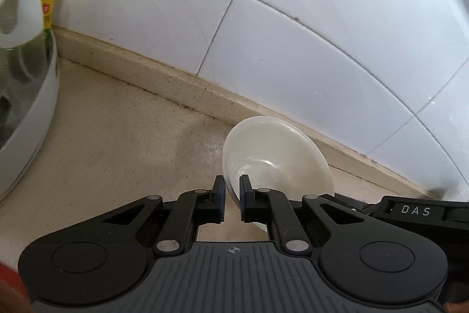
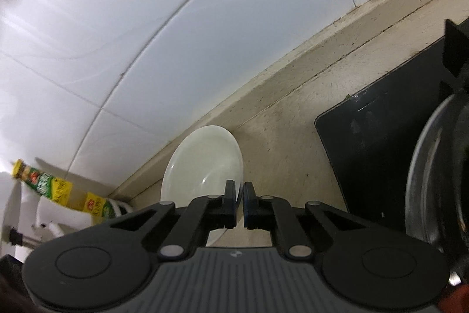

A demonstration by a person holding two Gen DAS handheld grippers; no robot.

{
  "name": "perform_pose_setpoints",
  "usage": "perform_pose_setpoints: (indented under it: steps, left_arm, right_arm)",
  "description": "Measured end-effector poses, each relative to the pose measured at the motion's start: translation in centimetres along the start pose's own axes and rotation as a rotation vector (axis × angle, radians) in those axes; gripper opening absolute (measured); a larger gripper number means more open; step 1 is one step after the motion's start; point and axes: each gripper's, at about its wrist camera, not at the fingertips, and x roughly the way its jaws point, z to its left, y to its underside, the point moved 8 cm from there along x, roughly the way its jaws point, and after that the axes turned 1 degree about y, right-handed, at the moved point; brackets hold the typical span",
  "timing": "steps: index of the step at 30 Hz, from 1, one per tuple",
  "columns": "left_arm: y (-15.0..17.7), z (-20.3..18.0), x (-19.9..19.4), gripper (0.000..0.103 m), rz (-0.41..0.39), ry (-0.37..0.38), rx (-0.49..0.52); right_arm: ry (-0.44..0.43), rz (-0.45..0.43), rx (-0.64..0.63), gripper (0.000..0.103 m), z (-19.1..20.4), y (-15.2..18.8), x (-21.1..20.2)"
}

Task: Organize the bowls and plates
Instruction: 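Move the left gripper to the small cream bowl by the wall and grasp its rim, then carry the small bowl into the bowl stack on the cloth and open the left gripper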

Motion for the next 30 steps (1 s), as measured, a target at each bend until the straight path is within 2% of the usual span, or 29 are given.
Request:
perform_pose_setpoints:
  steps: [11,18,30]
  left_arm:
    - [2.3,-1.1,-6.3,0.013,0.038,0.016,0.027]
    - [5.0,-1.7,-10.0,0.014,0.069,-0.003,0.102]
    - [10.2,-1.1,-11.4,0.015,0.174,-0.021,0.117]
  right_arm:
    - [-0.009,-0.024,-0.022,0.005,1.8,4.0,-7.0]
    - [-0.010,-0.021,-0.025,0.005,1.4,7.6,-10.7]
    - [0.048,0.037,-0.022,0.005,-1.3,12.8,-12.4]
